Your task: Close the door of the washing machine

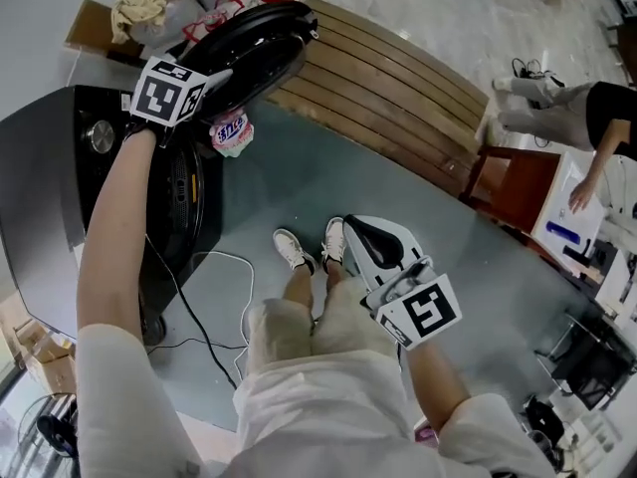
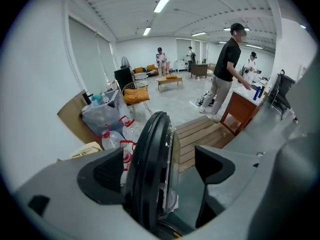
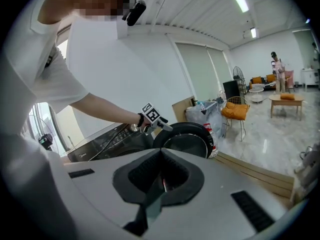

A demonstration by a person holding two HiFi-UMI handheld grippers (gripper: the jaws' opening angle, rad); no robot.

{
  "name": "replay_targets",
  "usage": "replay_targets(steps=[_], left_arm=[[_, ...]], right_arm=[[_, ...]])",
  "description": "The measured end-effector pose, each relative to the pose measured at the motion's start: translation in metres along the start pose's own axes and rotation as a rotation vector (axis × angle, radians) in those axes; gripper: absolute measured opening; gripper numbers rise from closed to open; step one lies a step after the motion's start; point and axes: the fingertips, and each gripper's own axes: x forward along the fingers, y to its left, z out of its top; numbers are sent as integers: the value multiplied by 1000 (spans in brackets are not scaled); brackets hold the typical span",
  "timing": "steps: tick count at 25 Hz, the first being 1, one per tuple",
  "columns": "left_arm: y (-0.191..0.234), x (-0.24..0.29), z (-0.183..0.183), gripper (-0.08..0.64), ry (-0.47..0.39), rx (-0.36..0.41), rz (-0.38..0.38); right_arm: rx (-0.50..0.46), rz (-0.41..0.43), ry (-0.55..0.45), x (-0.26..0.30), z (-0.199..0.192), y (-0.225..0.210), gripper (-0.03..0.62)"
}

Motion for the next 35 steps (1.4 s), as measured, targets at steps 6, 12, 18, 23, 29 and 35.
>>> replay_targets(steps=[6,12,18,23,29,35], left_arm=[[3,38,8,425,17,90,-71],[3,60,5,425,37,110,-89],[-3,61,4,425,12,112,-71],[-12,61,3,425,3,113,-34],[-26,56,6,425,-15,112,-20],[-40,52,4,425,-34,85,-29]], right_arm=[[57,-24,26,-2,-21,2,-2],[59,-33,83,-19,-40,-3,-2],[94,-14,77,-17,-45,10,-2],[97,18,70,-15,-49,23,-2],[94,-26,64,-30,-49,6,-2],[89,-2,63,-33,-52,16,-2]])
